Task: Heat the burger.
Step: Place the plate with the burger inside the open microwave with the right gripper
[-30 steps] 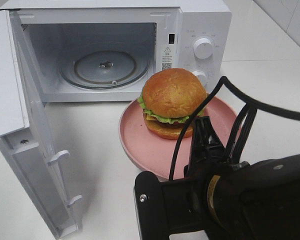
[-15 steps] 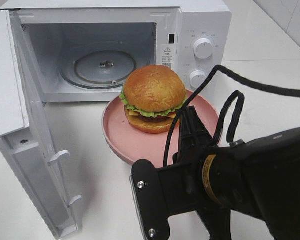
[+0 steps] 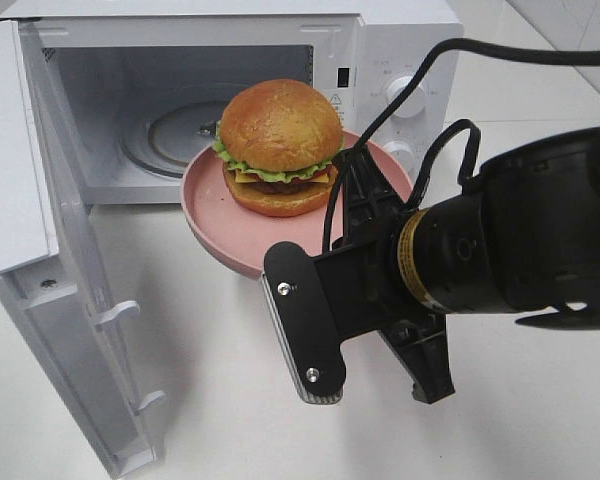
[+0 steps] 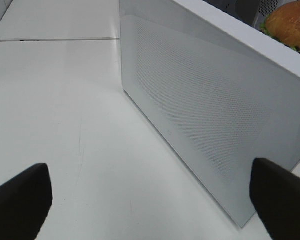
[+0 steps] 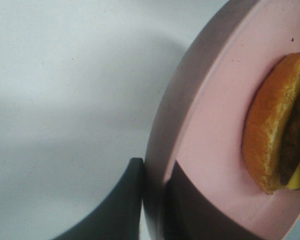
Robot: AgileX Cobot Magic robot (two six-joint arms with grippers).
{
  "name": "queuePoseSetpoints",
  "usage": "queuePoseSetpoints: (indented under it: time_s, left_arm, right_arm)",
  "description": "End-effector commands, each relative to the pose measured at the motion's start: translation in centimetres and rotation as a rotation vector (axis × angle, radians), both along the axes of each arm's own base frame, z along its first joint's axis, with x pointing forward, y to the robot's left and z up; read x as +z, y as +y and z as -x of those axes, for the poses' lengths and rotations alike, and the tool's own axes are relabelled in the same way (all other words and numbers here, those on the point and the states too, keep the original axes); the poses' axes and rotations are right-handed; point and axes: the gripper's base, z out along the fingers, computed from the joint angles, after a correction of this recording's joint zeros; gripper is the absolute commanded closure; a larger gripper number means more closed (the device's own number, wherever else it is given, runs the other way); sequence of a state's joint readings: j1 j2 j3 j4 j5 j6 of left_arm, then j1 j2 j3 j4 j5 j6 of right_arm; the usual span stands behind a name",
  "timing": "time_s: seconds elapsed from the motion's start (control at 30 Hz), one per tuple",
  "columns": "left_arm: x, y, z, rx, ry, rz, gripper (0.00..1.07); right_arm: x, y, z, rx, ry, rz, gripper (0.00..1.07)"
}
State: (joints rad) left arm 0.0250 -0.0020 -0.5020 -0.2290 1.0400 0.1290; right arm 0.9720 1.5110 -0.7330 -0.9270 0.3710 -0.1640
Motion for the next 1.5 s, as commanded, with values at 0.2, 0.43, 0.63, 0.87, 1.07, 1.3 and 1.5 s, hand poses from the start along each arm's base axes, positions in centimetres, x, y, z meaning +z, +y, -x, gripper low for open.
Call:
queuePoseSetpoints:
  time_s: [0.2, 0.43, 0.63, 0.87, 1.07, 1.3, 1.5]
  left_arm:
    - [0.0, 0.0, -0.1, 0.001, 0.001, 0.001, 0.07]
    - [0.0, 0.0, -0.1, 0.001, 0.001, 0.001, 0.07]
    - [0.0, 0.0, -0.1, 0.001, 0.001, 0.001, 0.07]
    - [0.0, 0.0, -0.1, 0.001, 0.001, 0.001, 0.07]
    - [0.0, 0.0, -0.1, 0.001, 0.001, 0.001, 0.07]
    - [0.0, 0.0, -0.1, 0.001, 0.001, 0.002, 0.07]
    - [0.0, 0.0, -0.1, 0.001, 0.001, 0.002, 0.07]
  right_arm:
    - [0.7, -0.2, -1.1, 0.143, 0.026, 0.028, 1.07]
    - [0.7, -0.5, -1.7, 0.195, 0.058, 0.005, 1.07]
    - [0.6, -0.7, -2.0, 0.227, 0.079, -0.019, 1.07]
    - [0.8, -0.9, -2.6, 0.254, 0.081, -0.090, 1.07]
    - [0.8, -1.2, -3.1, 0.251, 0.091, -0.118, 1.07]
    - [0.2, -1.2, -3.8, 0.248, 0.087, -0.132, 1.07]
    - [-0.3, -1.0, -4.3, 0.257, 0.045, -0.124, 1.07]
